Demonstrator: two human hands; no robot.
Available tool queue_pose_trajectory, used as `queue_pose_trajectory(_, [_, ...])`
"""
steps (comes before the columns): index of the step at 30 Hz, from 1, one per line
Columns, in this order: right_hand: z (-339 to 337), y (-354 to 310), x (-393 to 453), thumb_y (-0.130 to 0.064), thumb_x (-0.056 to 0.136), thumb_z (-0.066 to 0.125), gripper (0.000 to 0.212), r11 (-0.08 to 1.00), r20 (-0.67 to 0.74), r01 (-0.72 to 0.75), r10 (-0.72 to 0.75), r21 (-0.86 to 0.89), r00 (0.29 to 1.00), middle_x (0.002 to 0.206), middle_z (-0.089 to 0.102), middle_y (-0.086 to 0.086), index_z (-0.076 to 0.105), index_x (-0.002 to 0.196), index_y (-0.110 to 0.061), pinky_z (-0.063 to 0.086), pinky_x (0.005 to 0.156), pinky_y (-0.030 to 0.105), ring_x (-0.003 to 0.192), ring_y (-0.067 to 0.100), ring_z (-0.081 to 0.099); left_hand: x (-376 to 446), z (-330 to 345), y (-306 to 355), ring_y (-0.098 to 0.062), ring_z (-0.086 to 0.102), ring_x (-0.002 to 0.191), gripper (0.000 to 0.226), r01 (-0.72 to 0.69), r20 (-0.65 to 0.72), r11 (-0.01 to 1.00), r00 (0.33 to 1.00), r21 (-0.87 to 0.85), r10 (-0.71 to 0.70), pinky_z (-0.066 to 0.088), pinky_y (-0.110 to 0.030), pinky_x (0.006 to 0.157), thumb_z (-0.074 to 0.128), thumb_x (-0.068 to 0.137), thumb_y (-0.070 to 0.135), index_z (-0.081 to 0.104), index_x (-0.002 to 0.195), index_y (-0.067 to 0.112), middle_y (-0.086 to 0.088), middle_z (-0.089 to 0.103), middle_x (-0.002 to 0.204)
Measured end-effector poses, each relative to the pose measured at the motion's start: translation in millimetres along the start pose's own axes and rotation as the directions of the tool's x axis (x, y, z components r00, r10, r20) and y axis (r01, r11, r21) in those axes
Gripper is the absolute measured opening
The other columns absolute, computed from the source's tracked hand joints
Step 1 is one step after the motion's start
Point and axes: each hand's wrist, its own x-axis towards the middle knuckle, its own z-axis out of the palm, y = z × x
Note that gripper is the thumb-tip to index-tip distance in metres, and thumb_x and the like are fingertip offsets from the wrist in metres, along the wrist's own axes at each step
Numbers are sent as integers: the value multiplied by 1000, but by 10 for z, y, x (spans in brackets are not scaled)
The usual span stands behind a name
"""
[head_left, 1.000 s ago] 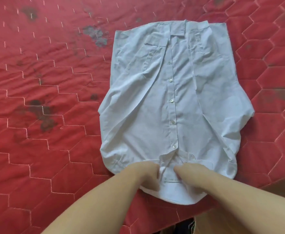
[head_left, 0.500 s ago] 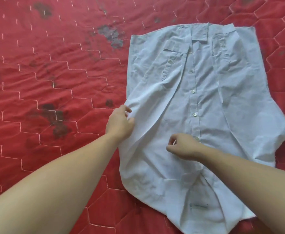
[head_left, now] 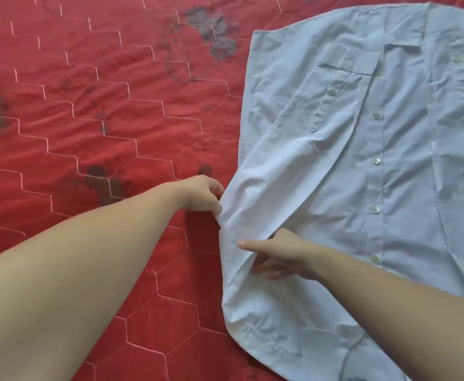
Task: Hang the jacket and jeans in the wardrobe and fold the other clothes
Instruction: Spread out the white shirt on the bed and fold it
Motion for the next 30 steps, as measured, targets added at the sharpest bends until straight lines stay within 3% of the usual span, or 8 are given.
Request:
queue_pose_trajectory(2, [147, 15, 53, -25, 80, 75, 24, 999, -40, -4, 5, 32, 999, 83, 75, 6, 67, 98, -11, 53, 63, 26, 78, 19, 74, 10, -38, -10, -15, 59, 72, 26, -13, 9, 995, 1000, 94, 13, 52, -32, 71, 75, 66, 14, 75, 91, 22, -1, 69, 79])
queue_pose_trajectory(6, [250, 58, 77, -4, 79, 69, 10, 997, -40, -59, 61, 54, 997, 64, 69, 3, 68, 89, -6, 53, 53, 24, 56, 11, 68, 24, -101, 19, -17, 43, 61, 18, -50, -173, 996, 983, 71, 61, 39, -29, 58, 64, 77, 15, 73, 88, 4, -1, 50, 67])
queue_pose_trajectory(11, [362, 131, 10, 3, 79, 69, 15, 992, 56, -119, 117, 36, 992, 76, 69, 9, 67, 93, 1, 56, 56, 27, 59, 13, 68, 17, -124, 31, -17, 40, 56, 21, -64, -249, 998, 966, 20, 67, 36, -26, 54, 54, 76, 8, 72, 84, 2, 0, 48, 62])
queue_pose_trajectory(15, [440, 245, 9, -3, 74, 73, 27, 980, 123, -149, 133, 129, 983, 96, 75, 11, 67, 100, 3, 57, 63, 28, 85, 18, 74, 60, -86, -32, -17, 44, 59, 16, -63, -278, 998, 958, 30, 69, 37, -26, 54, 53, 78, 8, 69, 76, 5, 0, 51, 61])
queue_pose_trajectory(17, [509, 305, 24, -17, 73, 77, 35, 959, 97, -118, 96, 258, 991, 99, 75, 11, 68, 103, -1, 57, 66, 29, 90, 16, 73, 93, -53, -48, -17, 45, 61, 15, -68, -310, 998, 949, -6, 63, 36, -26, 54, 53, 79, 7, 67, 75, 4, 0, 53, 64])
queue_pose_trajectory(20, [680, 308, -21, -42, 79, 75, 38, 943, 26, -87, 83, 322, 996, 82, 75, 7, 72, 88, -6, 55, 60, 25, 71, 13, 67, 127, -9, -46, -19, 48, 68, 19, -81, -334, 995, 941, -66, 54, 38, -28, 59, 52, 80, 6, 68, 83, -3, -5, 57, 72])
queue_pose_trajectory(25, [1021, 363, 0, -10, 74, 64, 3, 932, -209, -45, 127, 359, 970, 57, 58, 5, 63, 74, -7, 45, 48, 24, 46, 15, 52, 103, 49, -26, -21, 45, 67, 17, -64, -371, 994, 928, -84, 28, 37, -29, 59, 49, 77, 6, 65, 72, 1, -4, 56, 67])
queue_pose_trajectory(30, [1261, 542, -52, -10, 73, 56, 7, 949, -358, 20, 99, 316, 929, 50, 55, -4, 55, 69, -14, 48, 53, 32, 49, 18, 52, 37, 154, 22, -22, 39, 64, 21, -63, -455, 992, 891, -110, 6, 31, -30, 50, 46, 79, 6, 49, 59, 13, 0, 43, 59])
